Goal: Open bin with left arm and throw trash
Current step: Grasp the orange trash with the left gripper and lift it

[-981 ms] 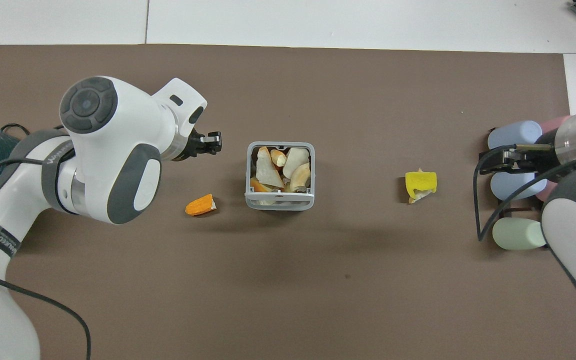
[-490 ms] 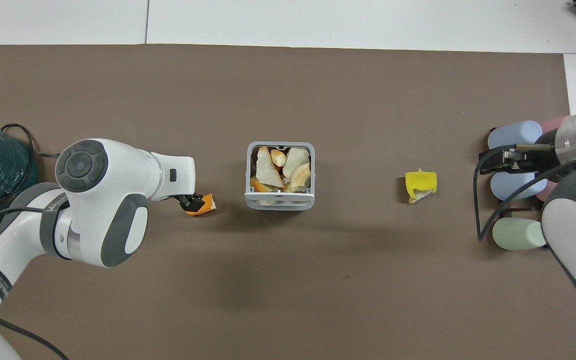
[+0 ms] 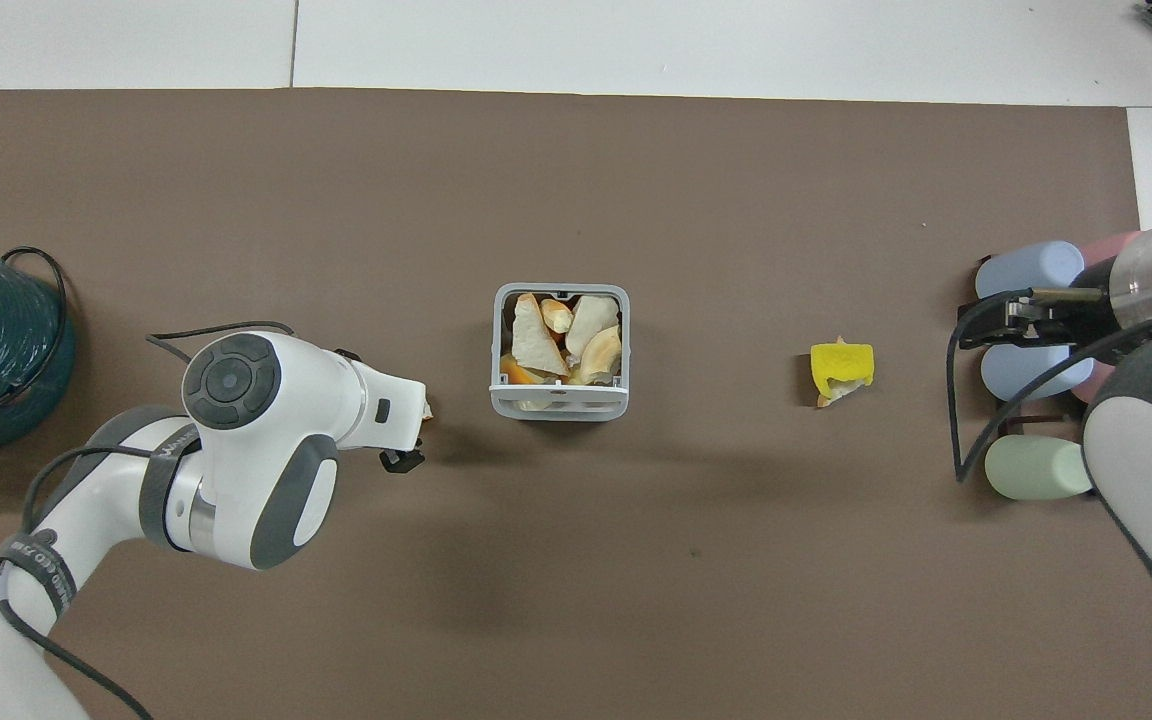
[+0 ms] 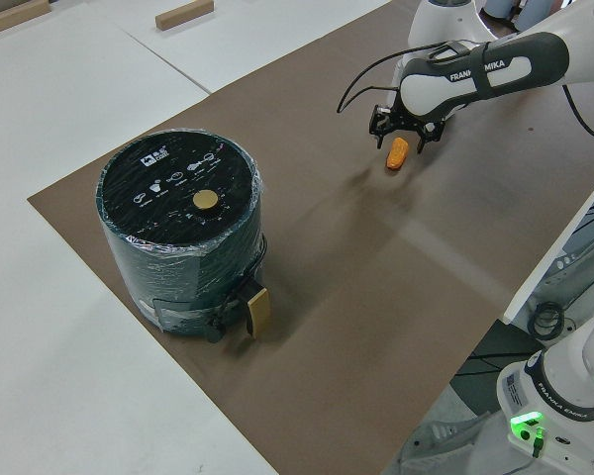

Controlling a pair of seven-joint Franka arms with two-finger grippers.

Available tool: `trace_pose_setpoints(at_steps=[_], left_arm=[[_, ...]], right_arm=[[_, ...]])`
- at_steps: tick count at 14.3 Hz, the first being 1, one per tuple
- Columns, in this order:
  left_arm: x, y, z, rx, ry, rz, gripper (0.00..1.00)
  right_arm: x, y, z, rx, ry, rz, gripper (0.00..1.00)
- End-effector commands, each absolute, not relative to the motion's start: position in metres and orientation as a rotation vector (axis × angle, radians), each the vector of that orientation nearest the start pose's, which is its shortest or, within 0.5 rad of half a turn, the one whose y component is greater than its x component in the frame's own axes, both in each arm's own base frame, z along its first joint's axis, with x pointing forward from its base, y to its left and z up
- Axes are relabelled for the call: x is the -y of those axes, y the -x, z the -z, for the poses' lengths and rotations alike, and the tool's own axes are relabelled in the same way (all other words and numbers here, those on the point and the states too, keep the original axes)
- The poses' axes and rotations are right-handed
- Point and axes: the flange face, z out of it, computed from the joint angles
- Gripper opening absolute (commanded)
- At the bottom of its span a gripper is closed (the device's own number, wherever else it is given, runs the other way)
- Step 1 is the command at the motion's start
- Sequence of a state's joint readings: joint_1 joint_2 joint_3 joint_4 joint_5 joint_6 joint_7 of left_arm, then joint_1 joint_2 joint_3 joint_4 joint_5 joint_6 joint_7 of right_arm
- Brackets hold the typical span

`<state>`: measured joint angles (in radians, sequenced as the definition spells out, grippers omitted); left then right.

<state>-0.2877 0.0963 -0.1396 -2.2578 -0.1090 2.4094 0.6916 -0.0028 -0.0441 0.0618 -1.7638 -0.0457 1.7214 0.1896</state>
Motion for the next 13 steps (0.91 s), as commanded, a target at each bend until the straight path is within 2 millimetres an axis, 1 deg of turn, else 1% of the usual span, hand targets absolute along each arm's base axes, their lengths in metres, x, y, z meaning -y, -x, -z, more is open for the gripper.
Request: trace_pose_setpoints(at_steps=[1, 2, 3, 4, 5, 6, 7, 9, 10, 11, 13], left_arm=[[0.228, -0.484, -0.301, -1.625, 2.782, 0.103, 0.81], [0.229, -0.484, -0.292, -1.626, 2.784, 0.091, 0.79], [0.229, -0.485, -0.289, -1.626, 2.785, 0.089, 0.78], [0.229, -0.484, -0.287, -1.628, 2.785, 0.084, 0.73], [0.228, -0.485, -0.287, -1.626, 2.786, 0.082, 0.6], [0.226, -0.487, -0.288, -1.624, 2.787, 0.079, 0.44], [0.224, -0.491, -0.292, -1.613, 2.792, 0.09, 0.31], [0.227, -0.504, -0.305, -1.6, 2.799, 0.13, 0.06], [0.228, -0.513, -0.313, -1.579, 2.809, 0.157, 0.0], [0.228, -0.522, -0.325, -1.543, 2.829, 0.176, 0.0], [0.229, -0.543, -0.358, -1.423, 2.895, 0.222, 0.0]], right_arm=[[-0.027, -0.542, -0.571, -0.163, 3.163, -0.001, 1.0], [-0.027, -0.542, -0.571, -0.163, 3.163, 0.002, 1.0], [-0.027, -0.542, -0.571, -0.163, 3.163, -0.001, 1.0], [-0.027, -0.542, -0.571, -0.163, 3.163, 0.002, 1.0], [-0.027, -0.542, -0.571, -0.163, 3.163, 0.002, 1.0], [-0.027, -0.542, -0.571, -0.163, 3.163, 0.002, 1.0], [-0.027, -0.542, -0.571, -0.163, 3.163, 0.002, 1.0], [-0.027, -0.542, -0.572, -0.163, 3.163, 0.002, 1.0], [-0.027, -0.542, -0.571, -0.163, 3.163, 0.002, 1.0], [-0.027, -0.542, -0.571, -0.163, 3.163, 0.002, 1.0], [-0.027, -0.542, -0.571, -0.163, 3.163, 0.002, 1.0]])
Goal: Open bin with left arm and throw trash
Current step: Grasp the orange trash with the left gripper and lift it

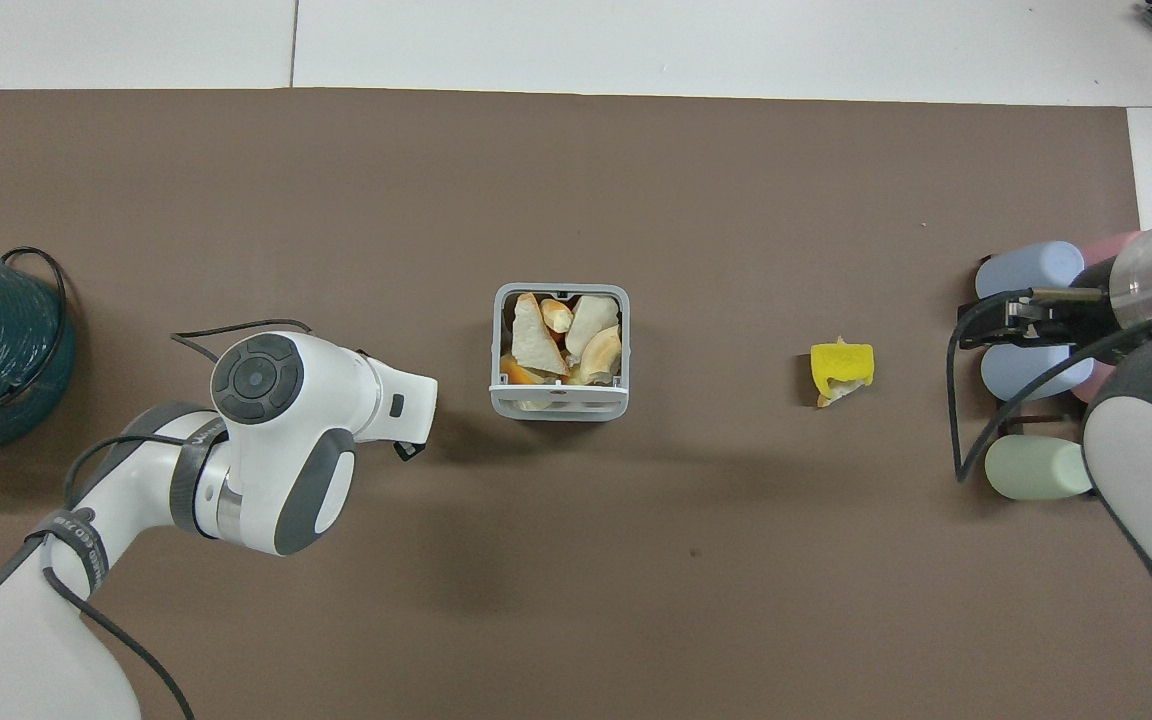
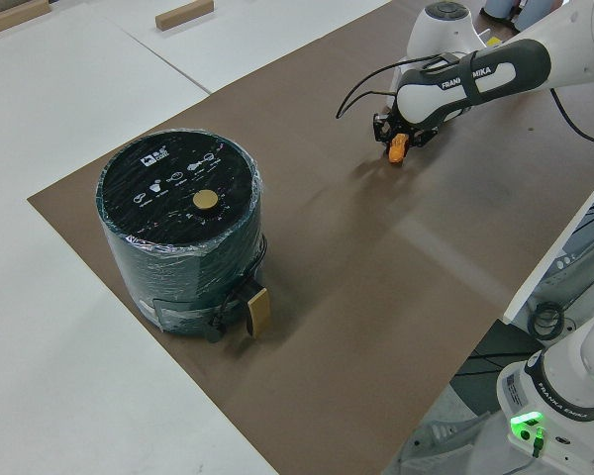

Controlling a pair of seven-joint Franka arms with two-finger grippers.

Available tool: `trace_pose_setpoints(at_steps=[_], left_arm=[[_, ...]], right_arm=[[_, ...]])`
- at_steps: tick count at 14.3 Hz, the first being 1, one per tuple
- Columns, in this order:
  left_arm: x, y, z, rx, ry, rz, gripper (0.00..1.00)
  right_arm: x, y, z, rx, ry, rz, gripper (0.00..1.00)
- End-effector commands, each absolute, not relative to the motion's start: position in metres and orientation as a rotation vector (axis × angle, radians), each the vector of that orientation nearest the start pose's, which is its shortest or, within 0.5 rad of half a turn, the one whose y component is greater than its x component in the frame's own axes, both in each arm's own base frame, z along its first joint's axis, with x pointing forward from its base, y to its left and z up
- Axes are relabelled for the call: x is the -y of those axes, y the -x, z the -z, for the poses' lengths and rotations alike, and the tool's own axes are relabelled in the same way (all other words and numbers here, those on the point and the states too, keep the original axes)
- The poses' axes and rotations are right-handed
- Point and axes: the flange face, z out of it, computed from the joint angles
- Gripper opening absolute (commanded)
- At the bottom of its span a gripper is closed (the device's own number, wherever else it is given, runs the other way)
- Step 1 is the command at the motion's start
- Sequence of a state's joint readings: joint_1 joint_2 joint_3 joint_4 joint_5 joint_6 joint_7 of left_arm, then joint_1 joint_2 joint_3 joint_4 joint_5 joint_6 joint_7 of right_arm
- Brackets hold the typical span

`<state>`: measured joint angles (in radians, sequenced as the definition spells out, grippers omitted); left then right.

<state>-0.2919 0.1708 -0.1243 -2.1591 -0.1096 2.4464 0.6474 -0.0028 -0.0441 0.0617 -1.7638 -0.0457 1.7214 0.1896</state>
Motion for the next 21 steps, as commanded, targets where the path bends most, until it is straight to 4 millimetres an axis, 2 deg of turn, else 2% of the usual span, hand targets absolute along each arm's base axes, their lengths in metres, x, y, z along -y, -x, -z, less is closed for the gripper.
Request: trace_pose_setpoints(at_steps=[1, 4, 6, 8, 11, 14, 15, 21], left_arm=[[0.233, -0.554, -0.381, -1.35, 2.934, 0.248, 0.0], [0.244, -0.572, -0.435, -1.143, 3.039, 0.294, 0.0], [0.268, -0.565, -0.444, -0.988, 3.113, 0.274, 0.0], [0.305, -0.546, -0.445, -0.826, 3.183, 0.259, 0.0], [0.344, -0.525, -0.446, -0.523, 3.285, 0.245, 0.0], [0.363, -0.519, -0.44, -0.301, 3.346, 0.275, 0.0], [0.365, -0.518, -0.437, -0.276, 3.352, 0.278, 0.0], [0.389, -0.522, -0.389, -0.299, 3.367, 0.316, 0.0]], right_arm=[[-0.027, -0.542, -0.571, -0.163, 3.163, 0.002, 1.0], [-0.027, -0.542, -0.571, -0.163, 3.163, 0.002, 1.0], [-0.027, -0.542, -0.571, -0.163, 3.163, 0.002, 1.0], [-0.027, -0.542, -0.571, -0.163, 3.163, 0.002, 1.0], [-0.027, -0.542, -0.571, -0.163, 3.163, 0.002, 1.0], [-0.027, -0.542, -0.571, -0.163, 3.163, 0.002, 1.0], [-0.027, -0.542, -0.571, -0.163, 3.163, 0.002, 1.0], [-0.027, -0.542, -0.571, -0.163, 3.163, 0.002, 1.0]])
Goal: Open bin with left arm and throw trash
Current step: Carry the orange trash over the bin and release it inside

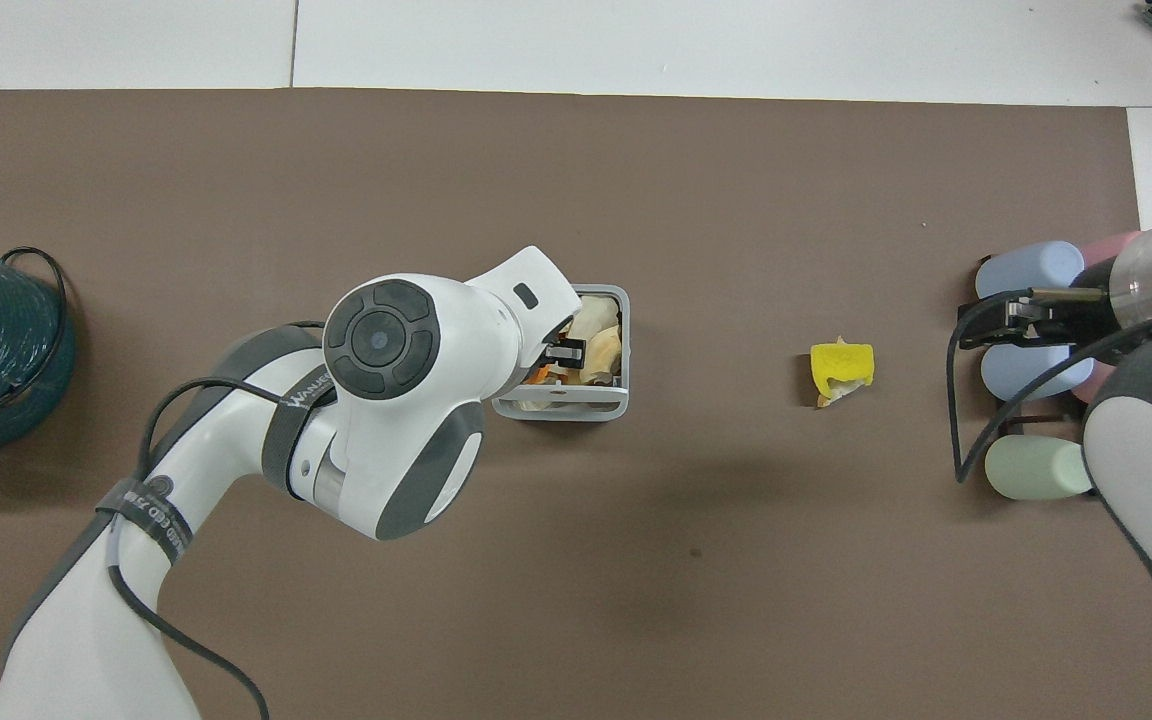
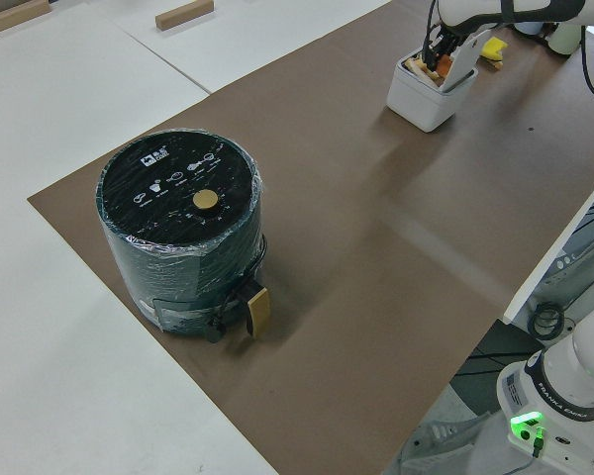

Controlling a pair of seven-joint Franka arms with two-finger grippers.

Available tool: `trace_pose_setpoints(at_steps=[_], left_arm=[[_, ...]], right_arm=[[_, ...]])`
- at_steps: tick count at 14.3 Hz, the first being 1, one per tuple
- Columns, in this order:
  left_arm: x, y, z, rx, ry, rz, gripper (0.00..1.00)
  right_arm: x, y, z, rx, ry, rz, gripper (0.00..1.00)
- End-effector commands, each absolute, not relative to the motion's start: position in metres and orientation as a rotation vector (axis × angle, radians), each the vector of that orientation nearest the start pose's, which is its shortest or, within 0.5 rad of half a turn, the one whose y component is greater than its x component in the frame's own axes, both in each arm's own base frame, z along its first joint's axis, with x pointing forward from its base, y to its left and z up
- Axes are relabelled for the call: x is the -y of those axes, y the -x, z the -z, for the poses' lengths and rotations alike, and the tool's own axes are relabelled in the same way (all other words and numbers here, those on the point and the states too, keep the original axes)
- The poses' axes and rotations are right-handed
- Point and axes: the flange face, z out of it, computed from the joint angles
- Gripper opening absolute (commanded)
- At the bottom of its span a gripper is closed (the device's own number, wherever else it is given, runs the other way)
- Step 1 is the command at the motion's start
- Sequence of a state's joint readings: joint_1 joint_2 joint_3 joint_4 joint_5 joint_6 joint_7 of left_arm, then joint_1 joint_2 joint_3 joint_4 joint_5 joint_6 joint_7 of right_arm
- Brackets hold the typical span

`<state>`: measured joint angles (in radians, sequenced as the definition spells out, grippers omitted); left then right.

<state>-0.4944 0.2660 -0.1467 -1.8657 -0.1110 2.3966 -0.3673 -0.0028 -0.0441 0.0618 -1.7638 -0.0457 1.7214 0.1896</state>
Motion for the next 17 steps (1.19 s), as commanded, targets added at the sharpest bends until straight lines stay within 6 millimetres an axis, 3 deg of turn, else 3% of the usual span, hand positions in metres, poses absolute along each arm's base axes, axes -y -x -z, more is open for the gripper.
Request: trace_pose_setpoints(at_steps=[1, 3, 12, 17], left_arm=[[0.39, -0.526, -0.378, -0.292, 3.371, 0.33, 0.0], [0.401, -0.524, -0.36, -0.307, 3.378, 0.355, 0.0], [0.412, -0.515, -0.323, -0.336, 3.374, 0.334, 0.05], [0.414, -0.516, -0.329, -0.344, 3.367, 0.298, 0.5]], right_arm=[[-0.027, -0.542, -0.571, -0.163, 3.163, 0.002, 1.0], [-0.027, -0.542, -0.571, -0.163, 3.163, 0.002, 1.0], [-0.027, -0.542, -0.571, -0.163, 3.163, 0.002, 1.0], [-0.027, -0.542, -0.571, -0.163, 3.163, -0.001, 1.0]])
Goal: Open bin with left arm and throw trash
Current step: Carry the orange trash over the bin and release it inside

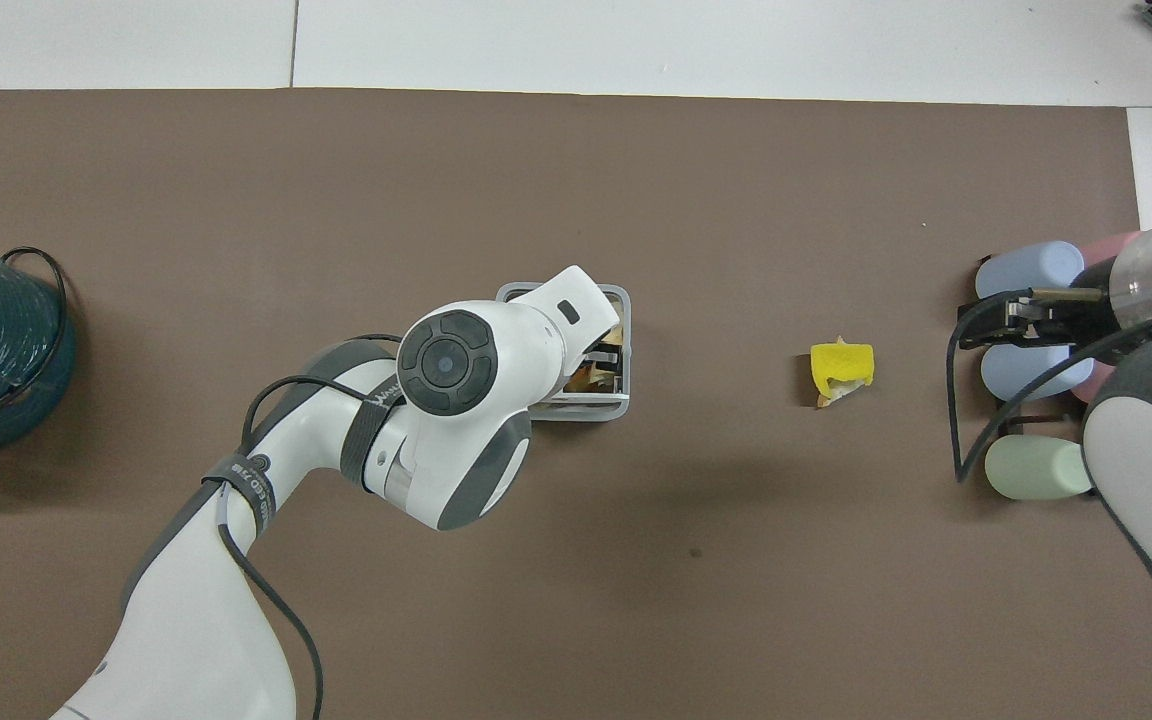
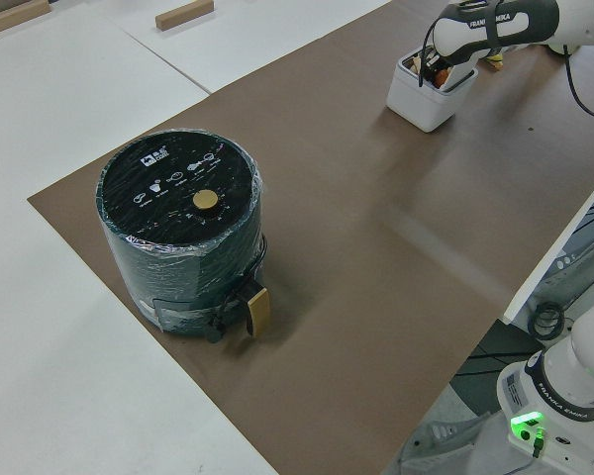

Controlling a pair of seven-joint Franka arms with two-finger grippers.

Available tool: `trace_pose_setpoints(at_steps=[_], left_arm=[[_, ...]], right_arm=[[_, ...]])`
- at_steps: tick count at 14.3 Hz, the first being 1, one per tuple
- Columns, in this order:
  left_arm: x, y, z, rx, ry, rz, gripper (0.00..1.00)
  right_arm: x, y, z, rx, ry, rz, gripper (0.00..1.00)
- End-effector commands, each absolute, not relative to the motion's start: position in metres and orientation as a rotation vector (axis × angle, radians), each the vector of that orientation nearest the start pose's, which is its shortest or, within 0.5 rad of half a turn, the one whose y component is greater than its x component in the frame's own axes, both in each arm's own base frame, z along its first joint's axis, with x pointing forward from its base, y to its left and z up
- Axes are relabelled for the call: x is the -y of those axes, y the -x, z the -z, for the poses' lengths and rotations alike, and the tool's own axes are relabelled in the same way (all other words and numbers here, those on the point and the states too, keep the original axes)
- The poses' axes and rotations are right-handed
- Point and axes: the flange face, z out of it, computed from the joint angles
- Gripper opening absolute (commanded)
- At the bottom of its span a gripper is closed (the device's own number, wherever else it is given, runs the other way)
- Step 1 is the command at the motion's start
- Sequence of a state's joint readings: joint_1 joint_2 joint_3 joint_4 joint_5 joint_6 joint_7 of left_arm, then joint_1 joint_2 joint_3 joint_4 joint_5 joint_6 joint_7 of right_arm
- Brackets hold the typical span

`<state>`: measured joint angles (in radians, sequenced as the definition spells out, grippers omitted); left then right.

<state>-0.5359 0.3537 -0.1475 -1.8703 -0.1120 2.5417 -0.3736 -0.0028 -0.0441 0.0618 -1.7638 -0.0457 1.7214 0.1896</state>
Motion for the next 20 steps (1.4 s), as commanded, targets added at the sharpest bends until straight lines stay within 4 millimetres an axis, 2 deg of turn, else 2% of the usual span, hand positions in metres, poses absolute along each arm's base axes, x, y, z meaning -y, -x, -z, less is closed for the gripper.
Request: trace_pose_setpoints(at_steps=[1, 3, 4, 6, 8, 12, 16, 18, 20], left_arm=[[0.414, -0.516, -0.331, -0.349, 3.361, 0.272, 0.64], [0.413, -0.514, -0.329, -0.355, 3.346, 0.214, 0.94], [0.412, -0.512, -0.33, -0.365, 3.333, 0.188, 1.0], [0.41, -0.51, -0.334, -0.377, 3.316, 0.137, 1.0], [0.41, -0.51, -0.349, -0.387, 3.303, 0.091, 1.0], [0.406, -0.505, -0.388, -0.404, 3.284, 0.039, 1.0], [0.407, -0.498, -0.412, -0.422, 3.283, 0.043, 1.0], [0.409, -0.5, -0.43, -0.432, 3.277, 0.018, 1.0], [0.412, -0.502, -0.452, -0.441, 3.273, -0.011, 1.0]], right_arm=[[-0.027, -0.542, -0.571, -0.163, 3.163, 0.002, 1.0], [-0.027, -0.542, -0.571, -0.163, 3.163, 0.002, 1.0], [-0.027, -0.542, -0.571, -0.163, 3.163, 0.002, 1.0], [-0.027, -0.542, -0.571, -0.163, 3.163, 0.002, 1.0], [-0.027, -0.542, -0.571, -0.163, 3.163, -0.001, 1.0], [-0.022, -0.542, -0.571, -0.177, 3.162, 0.001, 1.0], [-0.021, -0.543, -0.572, -0.179, 3.161, 0.011, 1.0], [-0.021, -0.544, -0.572, -0.182, 3.16, 0.018, 1.0], [-0.011, -0.542, -0.571, -0.206, 3.16, -0.004, 1.0]])
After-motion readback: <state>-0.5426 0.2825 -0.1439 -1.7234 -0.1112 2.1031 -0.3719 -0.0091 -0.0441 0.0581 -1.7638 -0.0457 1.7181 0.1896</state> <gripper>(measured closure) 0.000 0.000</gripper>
